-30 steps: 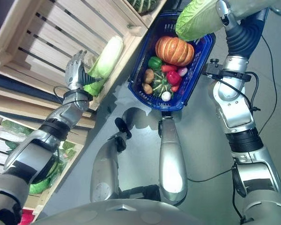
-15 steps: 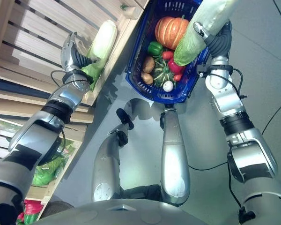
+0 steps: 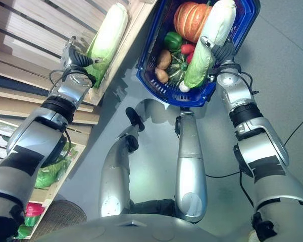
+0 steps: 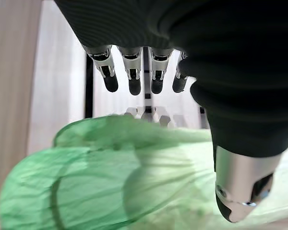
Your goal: Pick up fruits and vegetables into the basket
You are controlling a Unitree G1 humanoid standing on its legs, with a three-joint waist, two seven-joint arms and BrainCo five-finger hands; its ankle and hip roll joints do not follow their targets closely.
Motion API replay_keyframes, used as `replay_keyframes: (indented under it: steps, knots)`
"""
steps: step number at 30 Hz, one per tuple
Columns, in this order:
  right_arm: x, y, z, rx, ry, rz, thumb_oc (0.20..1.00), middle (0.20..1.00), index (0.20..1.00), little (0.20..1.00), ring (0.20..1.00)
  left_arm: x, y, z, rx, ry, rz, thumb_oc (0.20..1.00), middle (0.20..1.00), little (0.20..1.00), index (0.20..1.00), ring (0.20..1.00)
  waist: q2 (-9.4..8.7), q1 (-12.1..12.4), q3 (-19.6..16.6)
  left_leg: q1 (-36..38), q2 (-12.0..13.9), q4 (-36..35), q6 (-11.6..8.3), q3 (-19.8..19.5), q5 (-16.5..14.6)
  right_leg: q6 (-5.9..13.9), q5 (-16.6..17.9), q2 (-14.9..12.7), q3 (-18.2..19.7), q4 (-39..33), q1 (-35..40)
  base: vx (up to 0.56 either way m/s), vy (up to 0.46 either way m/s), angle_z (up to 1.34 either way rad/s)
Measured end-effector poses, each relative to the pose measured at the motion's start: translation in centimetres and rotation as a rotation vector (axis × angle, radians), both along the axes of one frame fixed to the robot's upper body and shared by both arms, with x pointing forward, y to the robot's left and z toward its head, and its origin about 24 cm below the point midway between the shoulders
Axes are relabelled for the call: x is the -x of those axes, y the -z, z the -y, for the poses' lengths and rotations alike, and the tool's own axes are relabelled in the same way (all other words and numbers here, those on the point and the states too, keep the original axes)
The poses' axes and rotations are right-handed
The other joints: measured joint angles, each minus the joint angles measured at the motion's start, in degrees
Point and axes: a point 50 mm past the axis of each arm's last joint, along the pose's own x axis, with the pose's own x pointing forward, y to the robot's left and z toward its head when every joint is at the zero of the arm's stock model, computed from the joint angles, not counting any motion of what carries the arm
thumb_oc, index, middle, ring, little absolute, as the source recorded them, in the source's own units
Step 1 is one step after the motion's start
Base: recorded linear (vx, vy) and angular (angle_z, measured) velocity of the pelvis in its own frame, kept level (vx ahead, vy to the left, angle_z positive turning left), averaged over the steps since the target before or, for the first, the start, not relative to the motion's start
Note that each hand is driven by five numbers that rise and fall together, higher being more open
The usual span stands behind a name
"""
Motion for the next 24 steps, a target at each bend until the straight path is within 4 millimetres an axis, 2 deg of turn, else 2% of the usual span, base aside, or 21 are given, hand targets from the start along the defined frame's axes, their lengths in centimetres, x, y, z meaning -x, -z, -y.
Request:
replay_keyframes:
  steps: [3,7,11,12,13,19,24]
  knots:
    - [-0.1,1.0,0.6,-0.033,0.012,-0.060,0.200,0.200,0.200,0.200,0.200,-0.1,-0.3,0.0,0.018,0.007,-0.007,1.000,1.000,1.000,1.000,1.000,0.00,0.5,0.0,-0.8,0.1,0.3,0.00,-0.3,0.0,-0.02,0.0,0.0,-0.3,-0.1,-0.4,0.00,-0.021,0.04]
    - [-0.4,1.5,0.6,-0.108,-0.001,-0.111,0.200,0.200,0.200,0.200,0.200,-0.6,-1.7,0.1,0.013,0.018,-0.006,1.000,1.000,1.000,1.000,1.000,0.00,1.1,0.0,-3.3,0.5,1.6,0.05,-0.9,-0.1,-0.15,0.1,0.0,-0.8,0.4,-2.1,0.00,-0.032,0.04]
    - [-0.6,1.2,0.6,-0.194,-0.042,-0.129,0.200,0.200,0.200,0.200,0.200,-0.8,-2.6,0.4,-0.005,0.030,0.008,1.000,1.000,1.000,1.000,1.000,0.11,1.2,-0.1,-5.3,0.7,2.5,0.05,-1.4,-0.1,-0.26,0.1,0.0,-0.9,0.6,-3.7,0.00,-0.006,0.01]
    - [-0.7,1.1,0.6,-0.200,-0.051,-0.125,0.269,0.269,0.269,0.269,0.269,-0.8,-2.8,0.5,-0.006,0.029,0.014,1.000,1.000,1.000,1.000,1.000,0.20,1.3,-0.1,-5.6,0.7,2.8,0.06,-1.5,-0.1,-0.25,0.1,0.1,-0.9,0.6,-4.1,0.00,0.000,0.00]
    - [-0.7,1.0,0.5,-0.203,-0.062,-0.123,1.000,1.000,1.000,1.000,1.000,-0.8,-3.0,0.5,-0.008,0.028,0.020,1.000,1.000,1.000,1.000,1.000,0.22,1.3,-0.1,-5.9,0.8,2.9,0.06,-1.5,-0.1,-0.07,0.0,0.1,-0.8,0.6,-4.3,0.00,-0.033,-0.01]
    - [-0.7,0.9,0.5,-0.167,-0.065,-0.103,1.000,1.000,1.000,1.000,1.000,-0.8,-4.1,0.8,-0.041,0.005,0.077,1.000,1.000,1.000,1.000,1.000,0.75,2.2,-0.4,-8.5,1.3,3.1,0.21,-1.5,0.1,-0.50,0.6,0.7,-0.8,0.7,-6.9,0.00,-0.015,-0.02]
    - [0.3,-0.5,-0.6,-0.058,-0.138,0.038,1.000,1.000,1.000,1.000,1.000,-0.6,-5.2,-0.1,-0.071,-0.030,0.113,1.000,1.000,1.000,1.000,1.000,0.84,2.2,-0.4,-10.2,1.7,2.9,-0.54,-2.0,0.2,-0.52,0.7,2.1,0.0,0.6,-8.8,-0.01,-0.001,-0.05]
